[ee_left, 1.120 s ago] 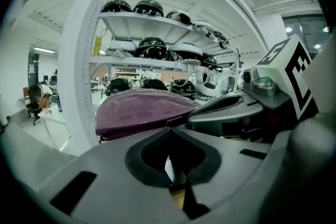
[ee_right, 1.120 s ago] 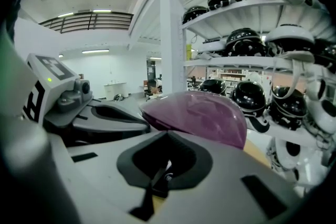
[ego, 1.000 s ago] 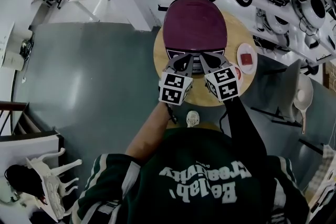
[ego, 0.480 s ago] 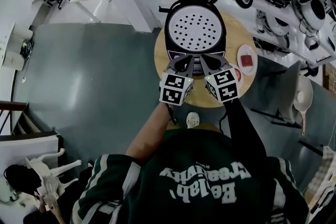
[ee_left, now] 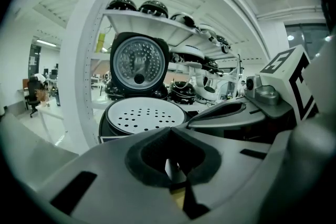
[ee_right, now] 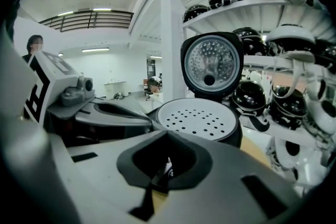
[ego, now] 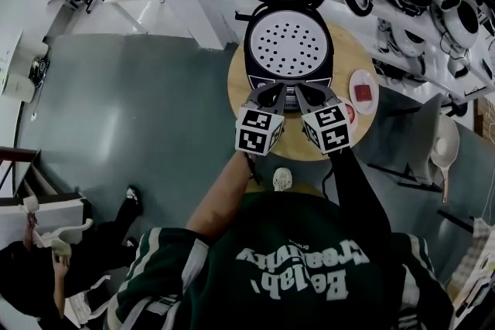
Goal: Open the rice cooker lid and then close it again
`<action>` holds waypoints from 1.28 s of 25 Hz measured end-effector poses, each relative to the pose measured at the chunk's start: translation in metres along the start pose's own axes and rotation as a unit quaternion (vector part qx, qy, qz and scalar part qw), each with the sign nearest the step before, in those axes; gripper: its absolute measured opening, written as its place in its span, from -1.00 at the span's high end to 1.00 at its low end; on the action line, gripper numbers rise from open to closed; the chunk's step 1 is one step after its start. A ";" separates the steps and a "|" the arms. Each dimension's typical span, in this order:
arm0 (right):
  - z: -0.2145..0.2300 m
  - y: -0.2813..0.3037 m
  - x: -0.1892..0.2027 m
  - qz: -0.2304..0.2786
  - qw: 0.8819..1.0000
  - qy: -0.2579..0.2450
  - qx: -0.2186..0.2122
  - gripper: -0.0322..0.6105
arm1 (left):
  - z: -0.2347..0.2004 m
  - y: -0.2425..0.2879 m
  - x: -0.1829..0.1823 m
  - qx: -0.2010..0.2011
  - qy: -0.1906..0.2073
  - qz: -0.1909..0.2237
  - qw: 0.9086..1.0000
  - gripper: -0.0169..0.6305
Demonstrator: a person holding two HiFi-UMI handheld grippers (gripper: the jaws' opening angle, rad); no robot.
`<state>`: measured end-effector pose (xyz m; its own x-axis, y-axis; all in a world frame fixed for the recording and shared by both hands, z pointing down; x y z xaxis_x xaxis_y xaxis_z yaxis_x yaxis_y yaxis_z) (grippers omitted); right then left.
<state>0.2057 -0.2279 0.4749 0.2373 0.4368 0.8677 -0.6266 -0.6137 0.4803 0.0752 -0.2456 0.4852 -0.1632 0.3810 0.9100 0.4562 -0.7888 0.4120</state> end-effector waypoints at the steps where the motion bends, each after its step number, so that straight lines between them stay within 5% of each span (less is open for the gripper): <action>1: 0.000 0.000 0.000 0.000 1.000 0.000 0.000 0.89 | 0.000 0.000 0.000 0.000 -0.001 0.000 1.000 0.95; 19: -0.001 -0.003 -0.002 -0.007 1.000 -0.022 0.010 0.89 | -0.011 -0.007 -0.005 -0.015 -0.021 0.032 0.999 0.95; 26: 0.029 -0.031 -0.037 0.077 0.996 -0.014 0.038 0.89 | -0.052 -0.019 -0.053 -0.070 -0.030 0.086 0.993 0.95; 32: 0.074 -0.055 -0.108 0.138 0.987 -0.050 0.067 0.89 | -0.082 -0.012 -0.121 -0.091 0.033 0.128 0.987 0.95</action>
<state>0.2695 -0.2902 0.3649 0.1486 0.1782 0.9727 -0.5749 -0.7848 0.2316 0.0177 -0.3224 0.3738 -0.1228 0.1308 0.9838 0.3265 -0.9308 0.1645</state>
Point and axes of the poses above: the fingertips, and each gripper's own axes: y forward along the fingers, z to its right, x out of its underside, the point moved 9 cm from there along -y, backward along the fingers, and after that the axes turned 14 degrees about -x, right-handed, at the moved point
